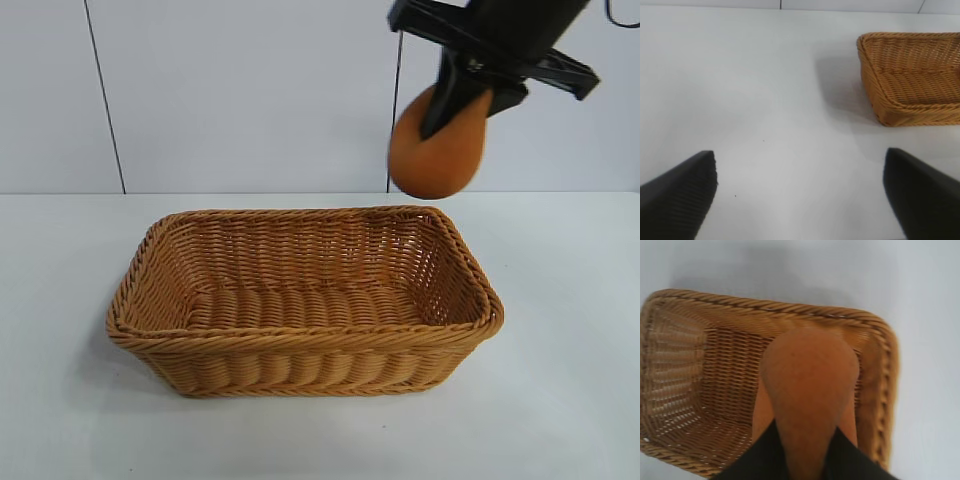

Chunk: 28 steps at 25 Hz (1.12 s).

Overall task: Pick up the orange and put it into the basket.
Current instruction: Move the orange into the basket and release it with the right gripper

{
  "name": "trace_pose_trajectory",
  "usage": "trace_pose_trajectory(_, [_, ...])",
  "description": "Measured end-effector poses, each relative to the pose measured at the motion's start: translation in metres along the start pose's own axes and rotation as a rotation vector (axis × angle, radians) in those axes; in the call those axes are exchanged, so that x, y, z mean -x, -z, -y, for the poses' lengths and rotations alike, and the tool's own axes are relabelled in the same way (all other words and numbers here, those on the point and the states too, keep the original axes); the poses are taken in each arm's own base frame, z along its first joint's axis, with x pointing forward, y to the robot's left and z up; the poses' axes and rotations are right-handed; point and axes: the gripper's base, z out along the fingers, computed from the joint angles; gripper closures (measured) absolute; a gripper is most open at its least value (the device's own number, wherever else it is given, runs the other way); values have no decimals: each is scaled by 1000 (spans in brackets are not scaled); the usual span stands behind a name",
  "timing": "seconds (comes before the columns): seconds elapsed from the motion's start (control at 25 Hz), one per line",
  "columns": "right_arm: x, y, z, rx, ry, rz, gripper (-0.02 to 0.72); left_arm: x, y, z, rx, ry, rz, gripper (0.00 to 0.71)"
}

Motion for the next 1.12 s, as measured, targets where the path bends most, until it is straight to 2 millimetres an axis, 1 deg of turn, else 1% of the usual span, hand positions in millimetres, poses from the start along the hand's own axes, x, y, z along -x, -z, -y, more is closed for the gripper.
trace_pose_trajectory(0.08, [-2,-6,-22,32,26,28,659,0,0,0,0,0,0,67])
trace_pose_trajectory(0.16, [-5,-19,-38,54,41,33,659,0,0,0,0,0,0,67])
trace_pose_trajectory(0.24, [-10,-37,-50,65,51,19,659,0,0,0,0,0,0,67])
trace_pose_trajectory(0.36, [-19,-72,-61,65,69,-16,659,0,0,0,0,0,0,67])
trace_pose_trajectory(0.48, [-28,-107,-61,51,71,-49,659,0,0,0,0,0,0,67])
trace_pose_trajectory(0.56, [-34,-129,-57,36,63,-71,659,0,0,0,0,0,0,67])
trace_pose_trajectory(0.68, [-42,-151,-51,17,38,-109,659,0,0,0,0,0,0,67])
trace_pose_trajectory(0.76, [-45,-157,-49,11,34,-121,659,0,0,0,0,0,0,67])
trace_pose_trajectory(0.96, [-44,-157,-49,12,32,-117,652,0,0,0,0,0,0,67])
trace_pose_trajectory(1.0, [-44,-157,-49,12,32,-117,624,0,0,0,0,0,0,67])
trace_pose_trajectory(1.04, [-45,-157,-49,11,32,-122,570,0,0,0,0,0,0,67])
trace_pose_trajectory(1.08, [-45,-157,-49,10,32,-130,503,0,0,0,0,0,0,67])
trace_pose_trajectory(1.12, [-46,-157,-49,9,32,-141,399,0,0,0,0,0,0,67])
